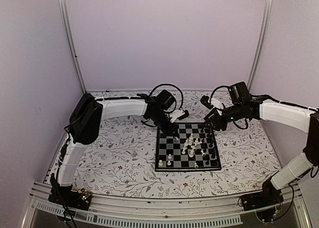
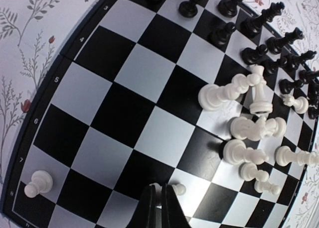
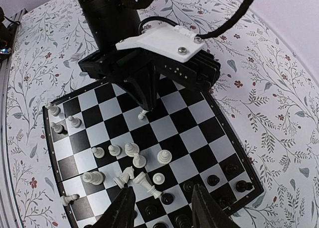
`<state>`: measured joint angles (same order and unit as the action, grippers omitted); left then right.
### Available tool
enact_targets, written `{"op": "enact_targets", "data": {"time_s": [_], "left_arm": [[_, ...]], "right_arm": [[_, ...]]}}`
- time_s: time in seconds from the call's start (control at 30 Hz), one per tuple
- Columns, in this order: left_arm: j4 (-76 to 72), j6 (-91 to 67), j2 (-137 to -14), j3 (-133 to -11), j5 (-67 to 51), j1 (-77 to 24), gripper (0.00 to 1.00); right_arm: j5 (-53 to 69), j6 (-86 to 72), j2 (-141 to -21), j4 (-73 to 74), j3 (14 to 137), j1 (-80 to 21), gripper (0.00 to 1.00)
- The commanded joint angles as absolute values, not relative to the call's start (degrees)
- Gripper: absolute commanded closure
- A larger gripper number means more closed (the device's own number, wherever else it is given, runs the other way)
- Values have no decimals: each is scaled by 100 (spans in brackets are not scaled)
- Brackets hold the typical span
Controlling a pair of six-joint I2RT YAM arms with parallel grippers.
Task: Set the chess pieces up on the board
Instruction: Pick up the chess piece from the chessboard, then place the chess piece on the chessboard.
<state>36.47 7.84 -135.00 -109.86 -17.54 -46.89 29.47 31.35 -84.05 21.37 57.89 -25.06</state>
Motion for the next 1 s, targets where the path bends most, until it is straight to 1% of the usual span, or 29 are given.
{"op": "enact_targets", "data": {"time_s": [0.0, 0.17, 0.3, 0.37, 0.53, 0.6, 0.77, 0.97], "left_arm": [[3498, 235, -13020, -10809, -2334, -4375, 99], [3006, -189, -12530, -10301, -2719, -4129, 100], [2527, -577, -12182, -9748, -3113, -3929, 100], [2303, -836, -12023, -9500, -3359, -3861, 100], [1578, -1562, -11705, -9055, -3846, -3772, 99], [1343, -1795, -11632, -8934, -3980, -3763, 98], [871, -2191, -11521, -8737, -4184, -3762, 98], [512, -2510, -11469, -8593, -4509, -3753, 98]], "right_arm": [[3231, 3202, -8481, 2113, 5768, -2485, 58], [3373, 3191, -8718, 2257, 5941, -2551, 58], [3232, 3220, -8792, 2266, 6046, -2803, 58], [3007, 3291, -8819, 2207, 6138, -3021, 58], [1753, 3308, -9007, 1763, 6462, -3678, 58], [1447, 3350, -9079, 1607, 6592, -3918, 58], [1396, 3283, -9335, 1430, 6979, -4195, 59], [1179, 3358, -9519, 1297, 7080, -4427, 61]]}}
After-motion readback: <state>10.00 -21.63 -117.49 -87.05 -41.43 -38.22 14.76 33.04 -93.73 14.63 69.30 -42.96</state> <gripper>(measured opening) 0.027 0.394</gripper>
